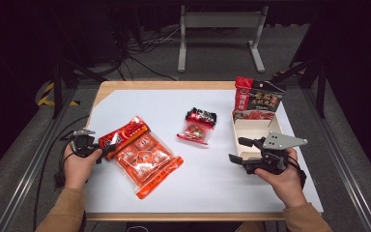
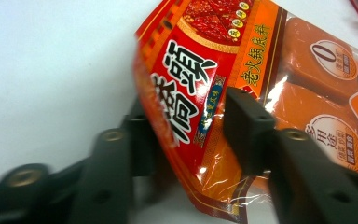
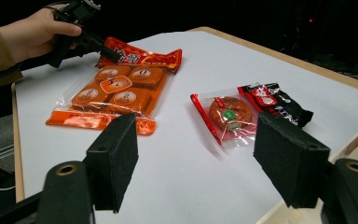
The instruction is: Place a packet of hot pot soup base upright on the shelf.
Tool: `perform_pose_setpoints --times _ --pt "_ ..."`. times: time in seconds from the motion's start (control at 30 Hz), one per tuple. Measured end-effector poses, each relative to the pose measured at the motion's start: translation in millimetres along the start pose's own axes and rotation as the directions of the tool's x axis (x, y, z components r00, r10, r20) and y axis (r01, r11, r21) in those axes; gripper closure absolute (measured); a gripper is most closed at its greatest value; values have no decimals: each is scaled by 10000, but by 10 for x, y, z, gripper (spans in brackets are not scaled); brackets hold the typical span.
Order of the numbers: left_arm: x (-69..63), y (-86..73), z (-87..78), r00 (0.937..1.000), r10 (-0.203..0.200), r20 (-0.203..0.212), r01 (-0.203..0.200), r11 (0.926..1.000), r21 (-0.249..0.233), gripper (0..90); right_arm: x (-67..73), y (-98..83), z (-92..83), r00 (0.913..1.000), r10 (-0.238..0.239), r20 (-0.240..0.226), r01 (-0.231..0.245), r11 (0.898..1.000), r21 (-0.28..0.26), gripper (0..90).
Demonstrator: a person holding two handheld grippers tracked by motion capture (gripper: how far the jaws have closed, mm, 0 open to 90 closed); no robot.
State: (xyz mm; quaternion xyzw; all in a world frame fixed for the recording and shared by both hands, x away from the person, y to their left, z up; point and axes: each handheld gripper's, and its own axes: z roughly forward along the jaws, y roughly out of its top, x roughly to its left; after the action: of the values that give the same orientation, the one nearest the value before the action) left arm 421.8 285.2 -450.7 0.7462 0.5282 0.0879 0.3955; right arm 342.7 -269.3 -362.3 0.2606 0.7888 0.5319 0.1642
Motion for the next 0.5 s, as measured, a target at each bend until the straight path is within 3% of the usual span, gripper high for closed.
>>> perform_pose_setpoints --times 0.1,0.2,0.27,0.43,0.5 --pt "-11 5 -21 9997 1 247 5 9998 -207 739 0 -1 7 10000 12 -20 -12 10000 0 312" --pt "-20 12 -30 9991 13 432 -4 9998 -218 762 2 1 9 10000 13 -38 -13 10000 9 312" --pt "-48 20 -42 9985 75 549 -65 9998 -183 826 7 2 12 10000 -3 -62 3 10000 18 318" --pt "-93 41 -75 9985 396 388 -388 9990 -215 895 6 2 12 10000 -30 -87 30 10000 9 352" --pt "-124 63 -111 9975 619 326 -604 9971 -467 898 8 1 10 9998 -34 -183 34 10000 -17 389"
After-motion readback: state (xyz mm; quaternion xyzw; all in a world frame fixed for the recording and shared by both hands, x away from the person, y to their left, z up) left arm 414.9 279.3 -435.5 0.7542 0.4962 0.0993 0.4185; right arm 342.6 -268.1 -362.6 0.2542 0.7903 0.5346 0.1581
